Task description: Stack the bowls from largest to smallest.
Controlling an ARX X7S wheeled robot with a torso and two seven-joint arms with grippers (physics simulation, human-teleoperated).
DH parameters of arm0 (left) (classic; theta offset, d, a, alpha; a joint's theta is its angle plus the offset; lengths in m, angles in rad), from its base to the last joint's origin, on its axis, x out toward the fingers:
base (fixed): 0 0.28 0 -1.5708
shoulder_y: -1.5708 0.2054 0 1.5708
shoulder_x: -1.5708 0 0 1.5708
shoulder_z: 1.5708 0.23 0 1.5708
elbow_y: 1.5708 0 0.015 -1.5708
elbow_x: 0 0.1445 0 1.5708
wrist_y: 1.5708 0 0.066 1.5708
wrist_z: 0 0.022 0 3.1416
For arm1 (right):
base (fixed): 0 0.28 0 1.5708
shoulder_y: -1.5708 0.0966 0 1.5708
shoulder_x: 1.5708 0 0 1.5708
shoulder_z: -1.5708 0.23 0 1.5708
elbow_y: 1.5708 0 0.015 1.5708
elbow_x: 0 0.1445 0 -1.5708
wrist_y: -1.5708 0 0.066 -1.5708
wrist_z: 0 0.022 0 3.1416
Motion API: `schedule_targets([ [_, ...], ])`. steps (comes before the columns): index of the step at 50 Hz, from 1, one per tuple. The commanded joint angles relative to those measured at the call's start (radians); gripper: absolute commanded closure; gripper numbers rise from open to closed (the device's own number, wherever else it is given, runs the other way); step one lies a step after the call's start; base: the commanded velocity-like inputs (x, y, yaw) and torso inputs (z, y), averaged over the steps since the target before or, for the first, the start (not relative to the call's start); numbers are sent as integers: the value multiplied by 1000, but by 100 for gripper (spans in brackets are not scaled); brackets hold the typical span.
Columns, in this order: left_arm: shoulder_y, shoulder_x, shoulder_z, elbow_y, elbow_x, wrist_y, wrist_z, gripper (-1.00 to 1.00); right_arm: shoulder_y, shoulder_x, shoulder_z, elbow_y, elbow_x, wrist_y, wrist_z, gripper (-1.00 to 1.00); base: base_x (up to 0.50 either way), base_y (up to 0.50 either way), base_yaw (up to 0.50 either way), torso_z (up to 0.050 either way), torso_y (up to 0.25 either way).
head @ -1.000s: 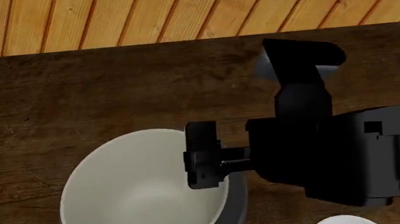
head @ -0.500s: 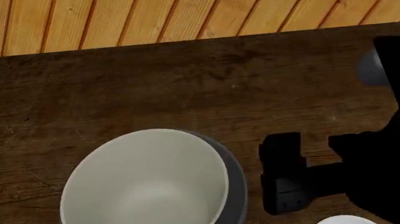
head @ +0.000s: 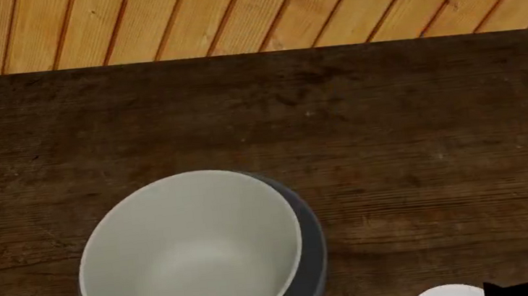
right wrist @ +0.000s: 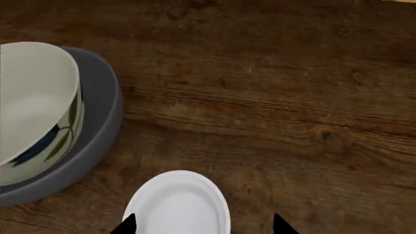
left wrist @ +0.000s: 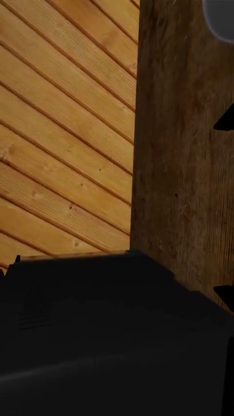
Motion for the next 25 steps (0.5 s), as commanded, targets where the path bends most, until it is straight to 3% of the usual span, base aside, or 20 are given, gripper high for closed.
schedule_targets([
  [1, 6, -3, 1, -1, -1, 7, 1, -100, -7, 50, -19, -10, -38, 71, -10, -100, 0, 0, 0, 0, 0],
  [15, 0, -9, -14, -4, -9, 1, -13, -100, 156, -95, -236, 69, -163, 116, -35, -100, 0, 0, 0, 0, 0],
  [25, 9, -17, -39, -1, -23, 1, -12, -100, 93, -140, -220, 80, -239, 134, -78, -100, 0, 0, 0, 0, 0],
])
